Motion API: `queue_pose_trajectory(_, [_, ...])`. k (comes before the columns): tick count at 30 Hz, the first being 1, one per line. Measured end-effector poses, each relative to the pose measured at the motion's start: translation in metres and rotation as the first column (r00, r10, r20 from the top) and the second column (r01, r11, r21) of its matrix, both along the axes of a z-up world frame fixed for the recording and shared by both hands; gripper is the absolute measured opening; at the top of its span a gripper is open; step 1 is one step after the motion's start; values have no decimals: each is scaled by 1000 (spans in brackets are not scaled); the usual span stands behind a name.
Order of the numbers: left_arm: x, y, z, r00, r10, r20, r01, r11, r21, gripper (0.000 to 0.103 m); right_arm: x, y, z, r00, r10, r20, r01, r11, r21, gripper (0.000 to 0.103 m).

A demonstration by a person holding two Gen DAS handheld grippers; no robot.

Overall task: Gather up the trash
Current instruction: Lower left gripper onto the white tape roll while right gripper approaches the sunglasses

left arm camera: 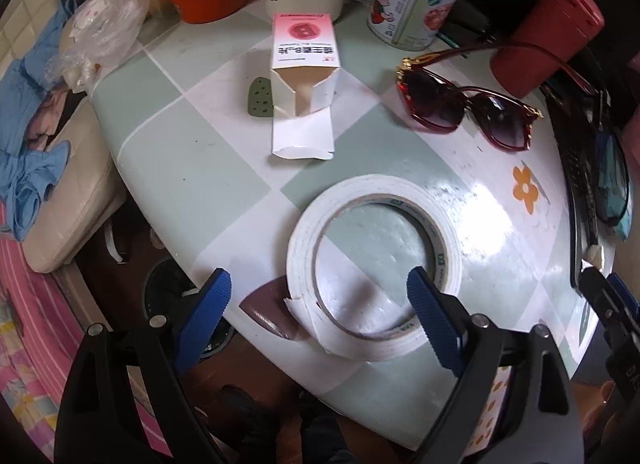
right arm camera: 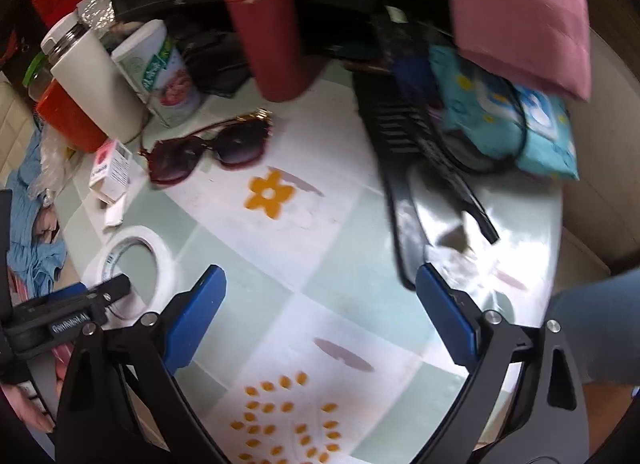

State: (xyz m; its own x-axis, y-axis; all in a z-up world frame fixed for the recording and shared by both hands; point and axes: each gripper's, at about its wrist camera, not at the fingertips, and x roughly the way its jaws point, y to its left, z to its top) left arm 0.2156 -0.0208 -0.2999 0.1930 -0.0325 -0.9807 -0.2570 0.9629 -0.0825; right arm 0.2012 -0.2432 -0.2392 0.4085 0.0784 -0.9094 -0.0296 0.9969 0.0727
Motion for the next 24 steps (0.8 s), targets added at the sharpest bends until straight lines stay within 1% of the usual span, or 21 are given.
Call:
queue_pose_trajectory(11, [8,19,-13,998,55,-21,-55,998,-9,87,39,31,0,996,84,7,-84,996,-2,95])
queue_pose_trajectory(18, [12,17,-17,999,29,-31,-28,999,20,87,55,47,-10,993,115,-1,-115,993,-4,95])
queue_pose_trajectory(21, [15,14,-13,999,27,-24,-26,999,29,72,64,53,-13,992,126,-3,-126,992,-8,95])
queue_pose_trajectory(23, [18,11,-9,999,30,-18,-30,1000,10,53,71,55,-15,991,131,-2,-131,991,-15,95])
queue_pose_trajectory(24, [20,9,-9,999,26,-19,-26,1000,2,50,73,56,-15,991,134,0,-134,991,-17,95])
